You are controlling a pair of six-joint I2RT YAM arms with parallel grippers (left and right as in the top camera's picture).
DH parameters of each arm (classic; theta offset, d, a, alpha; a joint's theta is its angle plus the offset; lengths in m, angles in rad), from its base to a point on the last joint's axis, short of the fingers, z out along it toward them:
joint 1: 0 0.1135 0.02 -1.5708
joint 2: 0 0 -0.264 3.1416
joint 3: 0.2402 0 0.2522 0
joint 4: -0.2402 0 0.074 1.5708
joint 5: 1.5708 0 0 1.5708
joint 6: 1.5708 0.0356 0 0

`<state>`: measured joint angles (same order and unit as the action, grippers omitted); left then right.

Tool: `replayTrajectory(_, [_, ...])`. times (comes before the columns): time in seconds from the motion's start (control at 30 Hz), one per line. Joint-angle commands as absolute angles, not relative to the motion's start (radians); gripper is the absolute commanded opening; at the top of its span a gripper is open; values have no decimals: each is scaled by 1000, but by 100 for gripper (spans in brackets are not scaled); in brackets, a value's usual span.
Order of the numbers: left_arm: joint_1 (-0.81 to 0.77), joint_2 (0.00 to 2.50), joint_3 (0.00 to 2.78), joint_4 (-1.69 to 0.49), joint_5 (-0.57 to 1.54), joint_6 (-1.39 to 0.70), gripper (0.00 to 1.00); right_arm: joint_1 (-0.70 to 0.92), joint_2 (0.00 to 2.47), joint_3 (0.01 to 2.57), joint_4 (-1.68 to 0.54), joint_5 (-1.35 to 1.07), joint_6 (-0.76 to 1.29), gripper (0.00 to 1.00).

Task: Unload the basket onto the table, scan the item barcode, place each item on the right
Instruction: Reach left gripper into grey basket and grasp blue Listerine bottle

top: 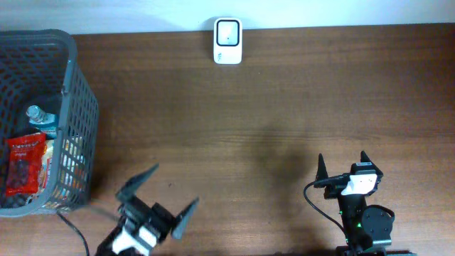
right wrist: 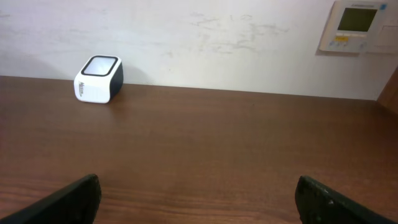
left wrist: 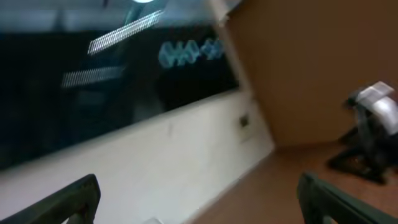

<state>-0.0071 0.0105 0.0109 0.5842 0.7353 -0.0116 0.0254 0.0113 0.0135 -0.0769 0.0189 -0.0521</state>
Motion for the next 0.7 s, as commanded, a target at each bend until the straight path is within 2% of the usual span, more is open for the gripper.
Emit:
replayTrajectory(0.0, [-4, 7, 83, 710, 840, -39, 99, 19, 6, 6, -81, 28, -44, 98])
replayTrajectory(0.1, [-3, 27, 237, 547, 728, -38, 99, 19, 6, 6, -81, 28, -44, 98])
replayTrajectory(0.2, [-3, 145, 580, 4, 537, -37, 99, 19, 6, 6, -81, 28, -44, 98])
replayTrajectory(0.27, [-4, 260, 783, -235, 558, -28, 99, 19, 6, 6, -81, 28, -44, 98])
replayTrajectory(0.37, [-4, 372, 959, -316, 768, -30, 99, 19, 6, 6, -81, 28, -44, 98])
replayTrajectory(0.47, [-3, 424, 1032, -223, 762, -7, 99, 19, 6, 6, -81, 28, -44, 98])
replayTrajectory(0.5, [-3, 443, 1056, -214, 720, -8, 99, 19, 6, 6, -81, 28, -44, 98])
replayTrajectory(0.57, [-3, 539, 1178, -350, 515, -52, 99, 19, 6, 6, -81, 28, -44, 98])
replayTrajectory(0.67, [-3, 766, 1436, -722, 344, 20, 99, 19, 6, 6, -81, 28, -44, 98])
